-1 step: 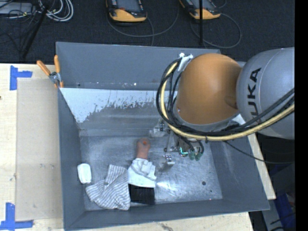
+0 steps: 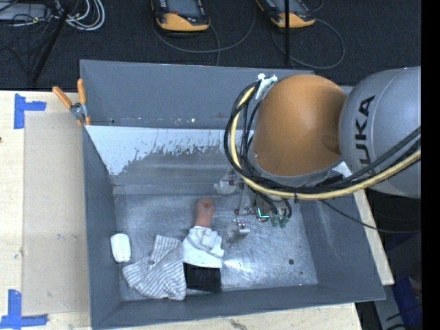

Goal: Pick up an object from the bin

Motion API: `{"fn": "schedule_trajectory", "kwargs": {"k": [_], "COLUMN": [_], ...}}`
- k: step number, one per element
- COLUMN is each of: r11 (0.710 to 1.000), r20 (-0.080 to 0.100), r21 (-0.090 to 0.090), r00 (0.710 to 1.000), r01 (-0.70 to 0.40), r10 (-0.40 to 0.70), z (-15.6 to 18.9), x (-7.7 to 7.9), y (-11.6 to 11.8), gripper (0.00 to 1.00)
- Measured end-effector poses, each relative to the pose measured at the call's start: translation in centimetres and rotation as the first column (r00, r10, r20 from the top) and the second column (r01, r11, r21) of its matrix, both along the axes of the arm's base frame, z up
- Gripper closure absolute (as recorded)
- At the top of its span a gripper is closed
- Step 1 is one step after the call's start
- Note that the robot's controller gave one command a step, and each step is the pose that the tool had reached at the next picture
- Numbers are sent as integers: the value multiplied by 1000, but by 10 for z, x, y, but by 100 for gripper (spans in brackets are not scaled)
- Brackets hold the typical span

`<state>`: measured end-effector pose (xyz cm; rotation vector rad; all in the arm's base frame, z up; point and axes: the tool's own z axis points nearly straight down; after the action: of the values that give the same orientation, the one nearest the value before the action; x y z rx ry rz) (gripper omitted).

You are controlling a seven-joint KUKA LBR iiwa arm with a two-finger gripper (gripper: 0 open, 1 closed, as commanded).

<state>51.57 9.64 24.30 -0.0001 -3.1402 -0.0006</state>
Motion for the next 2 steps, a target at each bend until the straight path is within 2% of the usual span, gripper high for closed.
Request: {"fn": "schedule_trajectory", "kwargs": {"k": [1, 2], "r11": [1000, 994], "r20": [8, 3], "r21": [1, -1], "r00": [1000, 994], "r01": [-25, -112], "r10": [25, 112], "z": [-44, -112], "x": [12, 14], "y": [-4, 6], "gripper": [0, 0]}}
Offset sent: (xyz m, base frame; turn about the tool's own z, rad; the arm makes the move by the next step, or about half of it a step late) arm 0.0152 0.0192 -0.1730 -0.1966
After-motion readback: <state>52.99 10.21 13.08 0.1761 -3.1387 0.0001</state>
